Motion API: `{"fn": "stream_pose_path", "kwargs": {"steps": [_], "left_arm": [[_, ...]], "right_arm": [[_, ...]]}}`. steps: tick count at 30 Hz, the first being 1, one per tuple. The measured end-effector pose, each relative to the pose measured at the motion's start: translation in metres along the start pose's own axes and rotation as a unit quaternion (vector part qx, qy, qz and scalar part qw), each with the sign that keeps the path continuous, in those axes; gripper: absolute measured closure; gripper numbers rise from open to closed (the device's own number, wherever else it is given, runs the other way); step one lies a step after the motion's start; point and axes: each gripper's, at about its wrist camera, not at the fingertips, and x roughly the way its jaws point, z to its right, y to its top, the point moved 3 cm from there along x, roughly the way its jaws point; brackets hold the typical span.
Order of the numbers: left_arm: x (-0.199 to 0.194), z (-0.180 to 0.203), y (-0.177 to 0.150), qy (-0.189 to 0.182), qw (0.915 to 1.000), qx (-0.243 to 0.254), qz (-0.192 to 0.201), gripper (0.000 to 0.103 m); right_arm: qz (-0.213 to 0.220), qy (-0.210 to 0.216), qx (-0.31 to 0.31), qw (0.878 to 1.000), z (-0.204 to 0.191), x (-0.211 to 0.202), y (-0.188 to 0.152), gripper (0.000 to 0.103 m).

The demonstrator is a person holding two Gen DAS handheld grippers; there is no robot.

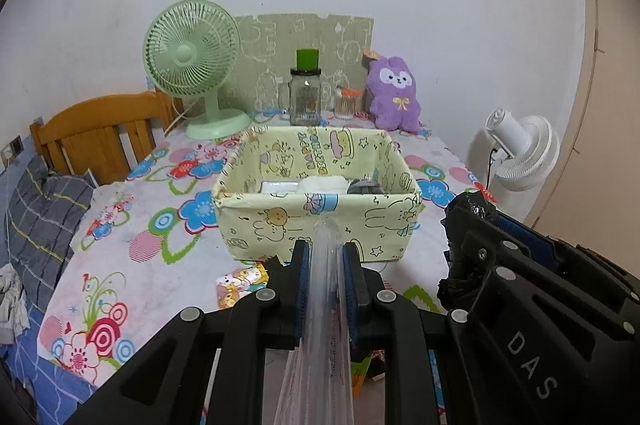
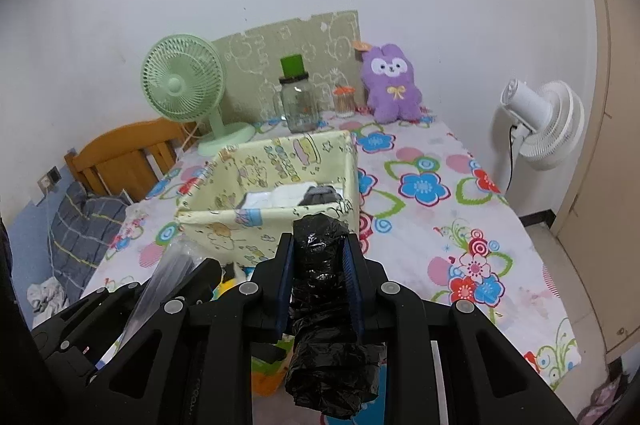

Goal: Organize soft objects

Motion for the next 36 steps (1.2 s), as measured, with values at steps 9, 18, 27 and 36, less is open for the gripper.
{"fn": "stream_pose_path", "kwargs": {"steps": [9,18,27,36], "left_arm": [[-0.030,-0.004,0.009,-0.004,0.9997,-0.003,0.025,0.089],[-0.048,-0.011,0.017,-0.009,0.9992,-0.006,0.040,0.088],[-0.057,-0.018,0.030,-0.010,0.9984,-0.007,0.055,0.088],[-0.055,-0.021,0.047,-0.013,0.9977,-0.007,0.066,0.088]], "right_arm": [[0.029,0.000,-0.013,0.999,-0.015,-0.035,0.008,0.075],[0.048,0.001,-0.021,0.999,-0.030,-0.057,0.016,0.075],[0.063,0.003,-0.025,0.998,-0.039,-0.068,0.028,0.075],[0.072,0.001,-0.028,0.997,-0.045,-0.066,0.044,0.075]]}}
